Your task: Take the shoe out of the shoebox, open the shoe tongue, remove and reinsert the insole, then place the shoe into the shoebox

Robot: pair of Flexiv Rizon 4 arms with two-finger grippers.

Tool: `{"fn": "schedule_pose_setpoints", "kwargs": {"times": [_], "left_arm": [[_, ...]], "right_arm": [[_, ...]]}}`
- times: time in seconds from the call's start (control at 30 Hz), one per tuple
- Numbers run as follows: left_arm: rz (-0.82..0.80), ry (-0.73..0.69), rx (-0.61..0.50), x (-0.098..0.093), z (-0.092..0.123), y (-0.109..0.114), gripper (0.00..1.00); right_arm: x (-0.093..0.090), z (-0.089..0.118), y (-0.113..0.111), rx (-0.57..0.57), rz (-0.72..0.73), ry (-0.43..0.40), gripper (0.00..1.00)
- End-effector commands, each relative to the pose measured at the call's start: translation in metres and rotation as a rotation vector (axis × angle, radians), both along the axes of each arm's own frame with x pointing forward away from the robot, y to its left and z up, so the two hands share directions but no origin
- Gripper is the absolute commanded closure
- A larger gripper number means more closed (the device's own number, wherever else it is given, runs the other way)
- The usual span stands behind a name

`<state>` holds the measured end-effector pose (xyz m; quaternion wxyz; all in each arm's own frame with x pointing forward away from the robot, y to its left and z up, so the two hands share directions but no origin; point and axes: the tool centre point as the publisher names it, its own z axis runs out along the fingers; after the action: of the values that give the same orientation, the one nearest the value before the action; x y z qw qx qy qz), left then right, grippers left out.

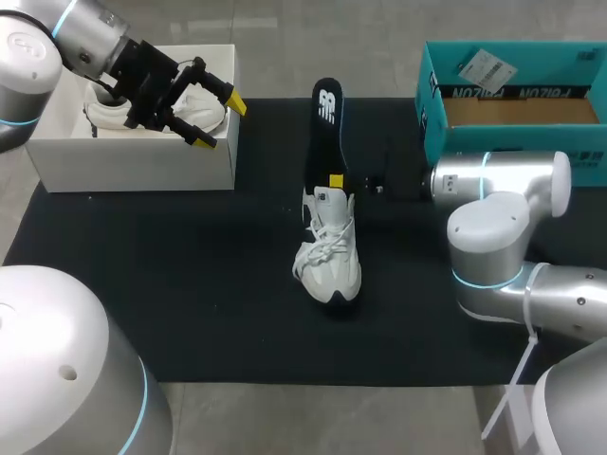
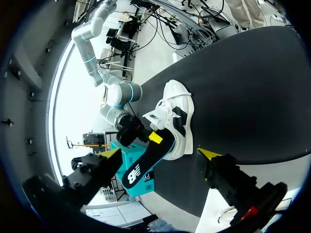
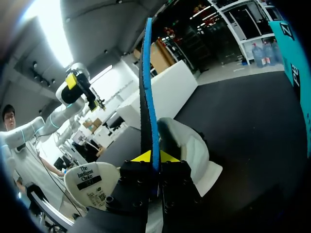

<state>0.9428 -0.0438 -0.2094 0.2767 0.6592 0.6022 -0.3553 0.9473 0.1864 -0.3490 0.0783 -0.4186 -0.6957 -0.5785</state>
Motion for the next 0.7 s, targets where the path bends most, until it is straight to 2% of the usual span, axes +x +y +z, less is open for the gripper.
{"fn": "schedule_pose_setpoints", "kwargs": {"times": [0.03, 0.33, 0.43, 0.7], "left_arm": [[-0.001, -0.001, 0.003, 0.0, 0.0, 0.0, 0.0], [-0.001, -0.001, 0.003, 0.0, 0.0, 0.0, 0.0], [-0.001, -0.001, 0.003, 0.0, 0.0, 0.0, 0.0], [-0.001, -0.001, 0.003, 0.0, 0.0, 0.0, 0.0]], "right_arm": [[0.01, 0.011, 0.003, -0.004, -0.002, -0.033, 1.0], [0.025, 0.024, 0.001, 0.008, -0.019, -0.09, 1.0], [0.026, 0.021, 0.002, 0.005, -0.008, -0.091, 1.0], [0.009, 0.002, 0.002, -0.017, 0.019, -0.072, 1.0]]}}
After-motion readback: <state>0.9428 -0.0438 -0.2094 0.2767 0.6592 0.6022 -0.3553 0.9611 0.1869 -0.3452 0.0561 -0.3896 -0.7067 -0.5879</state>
